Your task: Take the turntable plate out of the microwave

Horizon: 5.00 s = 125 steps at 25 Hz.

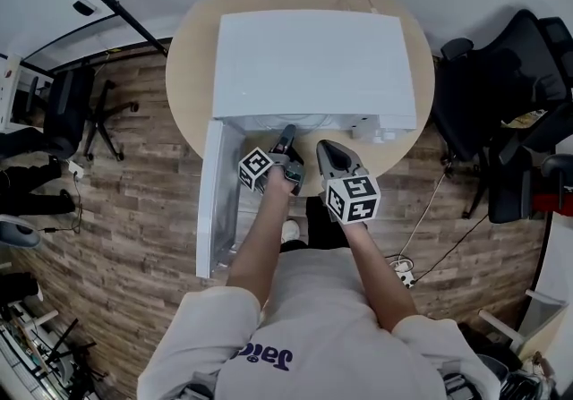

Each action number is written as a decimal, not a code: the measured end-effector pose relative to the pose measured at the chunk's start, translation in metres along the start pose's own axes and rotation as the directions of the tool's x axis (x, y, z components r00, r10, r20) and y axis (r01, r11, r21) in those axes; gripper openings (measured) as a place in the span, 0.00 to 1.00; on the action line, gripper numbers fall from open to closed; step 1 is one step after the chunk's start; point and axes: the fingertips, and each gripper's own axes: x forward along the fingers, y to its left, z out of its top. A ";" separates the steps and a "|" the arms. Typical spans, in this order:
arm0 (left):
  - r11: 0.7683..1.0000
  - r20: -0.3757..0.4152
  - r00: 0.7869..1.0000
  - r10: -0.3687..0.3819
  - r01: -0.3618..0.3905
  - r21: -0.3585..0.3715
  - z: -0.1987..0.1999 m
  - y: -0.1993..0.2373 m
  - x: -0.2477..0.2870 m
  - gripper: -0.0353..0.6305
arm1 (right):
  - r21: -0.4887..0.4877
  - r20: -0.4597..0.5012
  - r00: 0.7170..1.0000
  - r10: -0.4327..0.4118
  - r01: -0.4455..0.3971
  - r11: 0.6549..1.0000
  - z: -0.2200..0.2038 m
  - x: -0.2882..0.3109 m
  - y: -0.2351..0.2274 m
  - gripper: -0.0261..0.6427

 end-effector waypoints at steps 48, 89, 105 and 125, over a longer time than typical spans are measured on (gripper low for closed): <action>0.999 -0.063 0.998 0.002 -0.005 -0.054 -0.032 0.006 -0.063 0.11 | 0.763 0.121 0.969 0.215 -0.229 0.604 -0.129 0.032 -0.017 0.30; 0.997 -0.174 0.982 -0.072 0.072 -0.007 -0.086 -0.006 -0.112 0.11 | 0.862 0.410 0.906 0.104 -0.422 0.279 -0.109 0.049 -0.058 0.09; 0.972 -0.156 0.961 -0.229 0.234 0.014 -0.066 -0.035 -0.134 0.33 | 0.810 0.499 0.853 0.154 -0.522 0.266 -0.097 -0.019 -0.025 0.09; 0.976 -0.187 0.961 -0.204 0.214 0.034 -0.079 -0.097 -0.157 0.11 | 0.784 0.480 0.855 0.198 -0.519 0.340 -0.064 -0.074 0.005 0.09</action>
